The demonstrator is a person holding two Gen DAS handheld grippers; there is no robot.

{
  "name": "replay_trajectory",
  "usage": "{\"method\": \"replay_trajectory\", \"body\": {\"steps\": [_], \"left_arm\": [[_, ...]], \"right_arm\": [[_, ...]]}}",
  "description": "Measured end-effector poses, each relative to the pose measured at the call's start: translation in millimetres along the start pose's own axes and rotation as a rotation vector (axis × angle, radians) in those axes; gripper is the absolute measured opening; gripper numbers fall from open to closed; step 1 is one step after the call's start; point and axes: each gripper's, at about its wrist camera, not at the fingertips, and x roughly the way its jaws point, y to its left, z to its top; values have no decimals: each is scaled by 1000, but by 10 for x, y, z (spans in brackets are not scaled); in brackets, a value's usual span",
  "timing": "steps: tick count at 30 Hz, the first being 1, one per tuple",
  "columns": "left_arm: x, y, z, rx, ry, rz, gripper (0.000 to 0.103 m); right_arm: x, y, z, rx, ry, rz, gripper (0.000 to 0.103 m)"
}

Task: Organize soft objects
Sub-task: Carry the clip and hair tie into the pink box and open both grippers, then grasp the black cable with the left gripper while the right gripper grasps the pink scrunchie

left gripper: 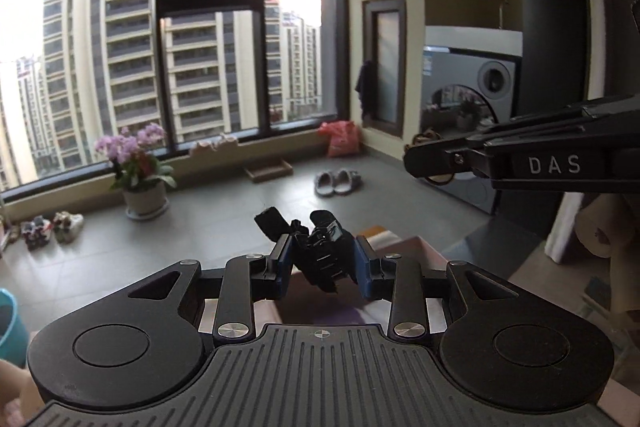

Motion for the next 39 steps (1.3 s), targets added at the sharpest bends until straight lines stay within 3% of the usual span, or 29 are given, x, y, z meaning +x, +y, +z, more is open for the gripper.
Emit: {"method": "replay_trajectory", "body": {"steps": [5, 10, 13, 19, 22, 25, 26, 28, 30, 34, 39], "left_arm": [[505, -191, -262, 45, 155, -97, 37], [839, -168, -506, 11, 328, -103, 38], [805, -160, -559, 57, 295, -108, 41], [639, -108, -565, 91, 308, -49, 42], [534, -71, -551, 86, 254, -29, 42], [382, 101, -509, -6, 157, -10, 41], [366, 172, -461, -58, 133, -6, 39], [319, 296, -409, -128, 101, -21, 38], [278, 379, -388, -156, 82, -41, 38], [174, 438, -444, -166, 61, -53, 38], [-193, 549, -668, -168, 27, 35, 38]], "right_arm": [[218, -291, -215, 98, 101, 42, 3], [535, -471, -406, 154, 208, 52, 3], [752, -526, -512, 193, 284, 77, 3], [1235, -478, -752, 249, 468, 114, 4], [1328, -466, -817, 258, 515, 87, 4], [1344, -465, -802, 270, 547, 80, 6], [1309, -485, -765, 282, 548, 84, 10], [1202, -488, -672, 285, 517, 88, 31], [1013, -457, -542, 256, 435, 65, 69], [723, -276, -324, 155, 313, 20, 72], [522, -24, -178, 46, 223, -15, 74]]}}
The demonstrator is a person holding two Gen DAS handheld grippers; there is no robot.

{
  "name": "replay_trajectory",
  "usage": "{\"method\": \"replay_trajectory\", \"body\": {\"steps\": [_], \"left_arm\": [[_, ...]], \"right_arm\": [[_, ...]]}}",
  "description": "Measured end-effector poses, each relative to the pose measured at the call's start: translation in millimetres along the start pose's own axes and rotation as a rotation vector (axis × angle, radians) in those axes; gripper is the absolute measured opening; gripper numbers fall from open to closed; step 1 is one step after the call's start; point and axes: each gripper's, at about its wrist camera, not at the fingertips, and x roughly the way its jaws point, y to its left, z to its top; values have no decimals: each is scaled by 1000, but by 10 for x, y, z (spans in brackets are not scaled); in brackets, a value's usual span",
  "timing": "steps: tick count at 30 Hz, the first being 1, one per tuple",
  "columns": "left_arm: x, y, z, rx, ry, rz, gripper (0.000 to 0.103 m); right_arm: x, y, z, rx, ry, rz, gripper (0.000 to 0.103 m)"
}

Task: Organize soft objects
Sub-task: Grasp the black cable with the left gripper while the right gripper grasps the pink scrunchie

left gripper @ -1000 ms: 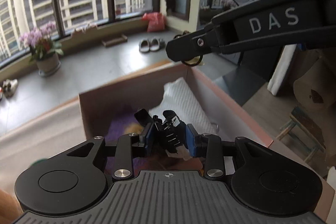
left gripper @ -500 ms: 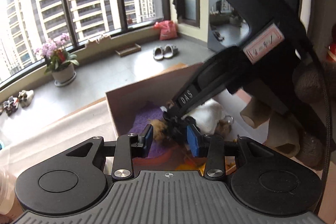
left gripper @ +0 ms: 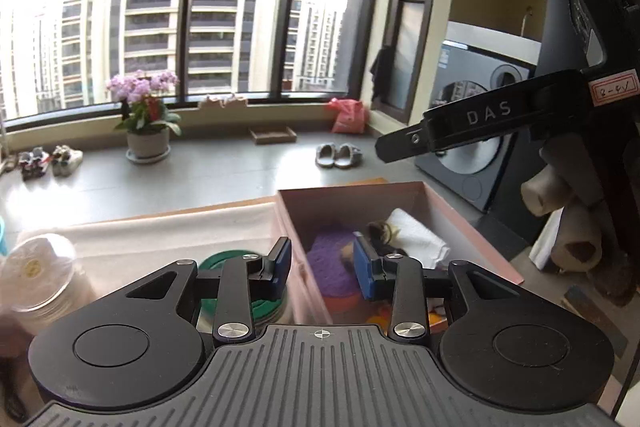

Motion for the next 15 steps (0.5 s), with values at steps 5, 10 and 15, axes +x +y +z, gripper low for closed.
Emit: {"method": "replay_trajectory", "body": {"steps": [5, 10, 15], "left_arm": [[-640, 476, -284, -95, -97, 254, 39], [-945, 1205, -619, -256, -56, 530, 38], [-882, 1477, -784, -259, 19, 551, 33]], "right_arm": [[-12, 414, 42, -99, -29, 13, 76], [135, 949, 95, -174, 3, 108, 76], [294, 1529, 94, -279, 37, 188, 76]]}}
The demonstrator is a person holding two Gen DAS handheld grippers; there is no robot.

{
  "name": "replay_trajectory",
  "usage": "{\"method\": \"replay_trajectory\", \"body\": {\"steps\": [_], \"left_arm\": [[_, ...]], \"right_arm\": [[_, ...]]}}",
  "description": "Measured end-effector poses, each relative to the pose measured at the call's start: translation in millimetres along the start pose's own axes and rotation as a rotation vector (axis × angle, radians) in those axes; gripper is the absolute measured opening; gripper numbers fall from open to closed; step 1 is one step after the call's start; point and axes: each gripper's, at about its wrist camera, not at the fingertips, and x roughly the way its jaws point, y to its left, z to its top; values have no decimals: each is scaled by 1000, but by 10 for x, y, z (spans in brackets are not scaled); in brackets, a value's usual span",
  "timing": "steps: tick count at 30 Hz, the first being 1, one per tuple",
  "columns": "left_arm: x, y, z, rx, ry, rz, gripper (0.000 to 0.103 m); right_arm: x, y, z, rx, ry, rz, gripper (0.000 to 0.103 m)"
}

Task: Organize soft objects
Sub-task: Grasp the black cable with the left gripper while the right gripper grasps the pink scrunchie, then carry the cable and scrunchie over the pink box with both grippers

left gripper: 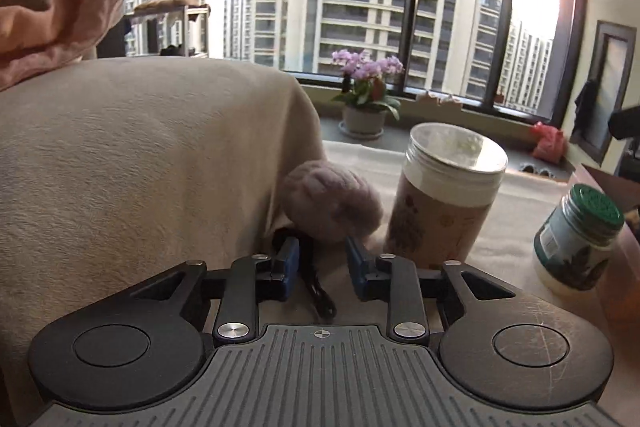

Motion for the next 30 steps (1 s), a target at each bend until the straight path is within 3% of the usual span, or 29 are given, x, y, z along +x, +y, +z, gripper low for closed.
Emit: {"method": "replay_trajectory", "body": {"steps": [2, 4, 9, 11, 14, 18, 22, 25, 27, 29, 30], "left_arm": [[118, 24, 6, -8, 23, 19, 34], [198, 37, -3, -8, 34, 51, 24], [406, -26, -22, 21, 99, 82, 27], [423, -20, -37, 22, 79, 78, 27], [398, -12, -59, -7, 71, 73, 26], [339, -27, -79, -17, 73, 71, 26], [403, 0, -122, -27, 69, 55, 23], [476, 26, -132, -29, 67, 44, 21], [471, 37, -138, -30, 65, 35, 19], [469, 65, -138, -31, 63, 30, 17], [459, 68, -141, -32, 60, 27, 16]], "right_arm": [[54, 189, 47, -47, 5, 19, 76], [66, 342, 93, -84, 9, 37, 76], [160, 606, 351, -138, 41, 93, 77], [291, 752, 552, -154, 80, 138, 81], [621, 1052, 819, -187, 170, 220, 83], [1340, 1492, 1014, -223, 346, 262, 83], [2007, 1749, 930, -246, 515, 210, 83], [2295, 1857, 855, -257, 577, 153, 82], [2371, 1895, 817, -273, 599, 150, 66], [2355, 1906, 795, -280, 592, 150, 58], [2321, 1926, 794, -295, 582, 155, 46]]}}
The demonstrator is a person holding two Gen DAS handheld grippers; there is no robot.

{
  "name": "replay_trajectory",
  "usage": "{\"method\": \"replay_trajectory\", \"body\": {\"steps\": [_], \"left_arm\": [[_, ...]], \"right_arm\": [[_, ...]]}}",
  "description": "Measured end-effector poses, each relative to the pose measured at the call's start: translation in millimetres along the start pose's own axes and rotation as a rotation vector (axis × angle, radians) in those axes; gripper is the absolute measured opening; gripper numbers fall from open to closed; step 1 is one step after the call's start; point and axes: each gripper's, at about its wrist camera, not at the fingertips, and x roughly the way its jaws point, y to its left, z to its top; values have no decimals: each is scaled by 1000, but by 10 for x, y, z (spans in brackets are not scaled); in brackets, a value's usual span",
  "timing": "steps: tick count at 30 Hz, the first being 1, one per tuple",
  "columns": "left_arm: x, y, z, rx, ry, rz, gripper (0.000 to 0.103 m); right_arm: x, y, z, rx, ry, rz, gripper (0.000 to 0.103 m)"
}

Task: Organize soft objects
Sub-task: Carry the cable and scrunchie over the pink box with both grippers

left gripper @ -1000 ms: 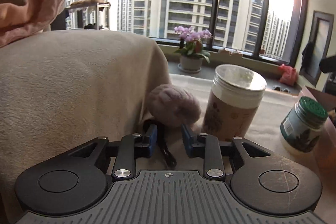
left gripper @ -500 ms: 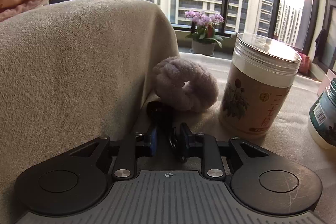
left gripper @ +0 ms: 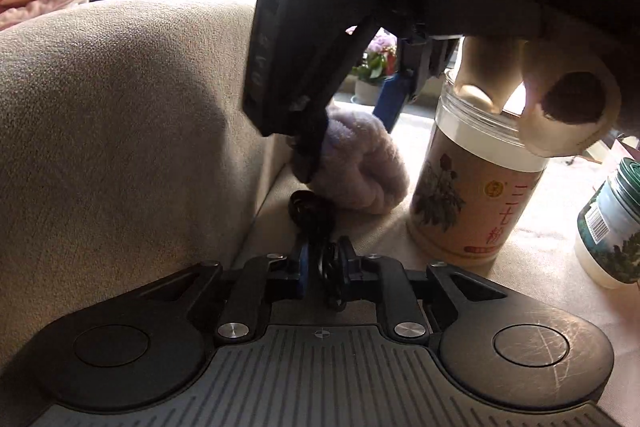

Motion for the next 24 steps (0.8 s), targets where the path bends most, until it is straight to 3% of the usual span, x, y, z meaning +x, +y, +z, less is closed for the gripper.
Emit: {"method": "replay_trajectory", "body": {"steps": [3, 10, 19, 24], "left_arm": [[-96, 3, -14, 3, -56, 8, 16], [-350, -22, 22, 39, -178, 42, 16], [-823, -194, 487, 65, -338, 45, 16], [-1017, -411, 744, 88, -381, 24, 16]], "right_arm": [[-168, 39, -72, -27, -43, 0, 36], [-698, -100, -289, 6, -164, 27, 34], [-1691, -392, -736, 101, -376, 42, 34], [-2268, -650, -1137, 147, -509, 17, 34]]}}
